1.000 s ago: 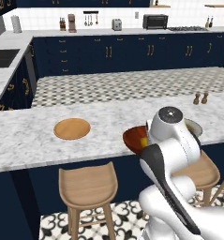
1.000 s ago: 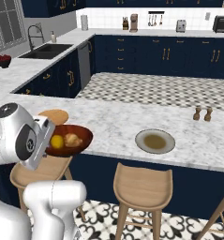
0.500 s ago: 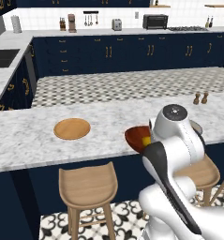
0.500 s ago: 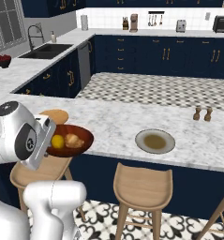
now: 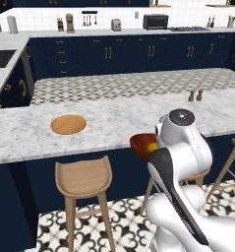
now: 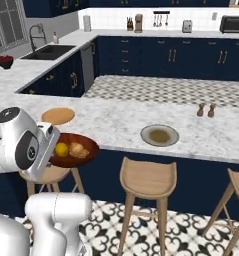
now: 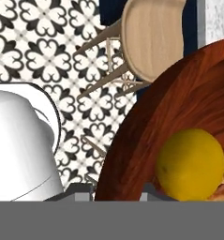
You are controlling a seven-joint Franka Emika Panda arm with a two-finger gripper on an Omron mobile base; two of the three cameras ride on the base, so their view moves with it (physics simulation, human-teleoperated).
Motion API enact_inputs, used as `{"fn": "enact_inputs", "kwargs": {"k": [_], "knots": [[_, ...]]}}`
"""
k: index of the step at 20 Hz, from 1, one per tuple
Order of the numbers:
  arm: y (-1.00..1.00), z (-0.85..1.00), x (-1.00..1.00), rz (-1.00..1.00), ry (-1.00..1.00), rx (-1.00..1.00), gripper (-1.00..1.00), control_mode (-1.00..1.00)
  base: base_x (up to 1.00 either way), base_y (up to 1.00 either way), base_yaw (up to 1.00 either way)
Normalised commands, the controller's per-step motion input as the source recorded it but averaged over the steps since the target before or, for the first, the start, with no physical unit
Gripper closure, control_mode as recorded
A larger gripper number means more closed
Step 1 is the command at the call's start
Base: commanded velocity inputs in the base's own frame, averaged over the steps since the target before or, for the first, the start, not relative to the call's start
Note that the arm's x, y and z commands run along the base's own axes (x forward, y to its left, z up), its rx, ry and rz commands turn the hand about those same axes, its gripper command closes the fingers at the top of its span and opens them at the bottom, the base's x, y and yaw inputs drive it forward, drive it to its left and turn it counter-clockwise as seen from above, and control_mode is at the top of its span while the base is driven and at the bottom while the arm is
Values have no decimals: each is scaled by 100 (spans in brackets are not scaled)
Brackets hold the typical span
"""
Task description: Pick the chicken drumstick and lemon from their plates and place them in the bowl. Then put the bowl in the fridge.
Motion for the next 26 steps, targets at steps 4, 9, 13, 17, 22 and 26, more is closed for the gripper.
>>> {"fn": "enact_inputs", "kwargs": {"k": [4,9,13,17,22,26], "knots": [[0,0,0,0,0,0,100,100,-5,-9,-60],[0,0,0,0,0,0,100,100,10,0,-83],[0,0,0,0,0,0,100,100,19,0,-79],[0,0,0,0,0,0,100,100,23,-1,-80],[0,0,0,0,0,0,100,100,91,-29,-39],[0,0,0,0,0,0,100,100,100,-69,-1]]}}
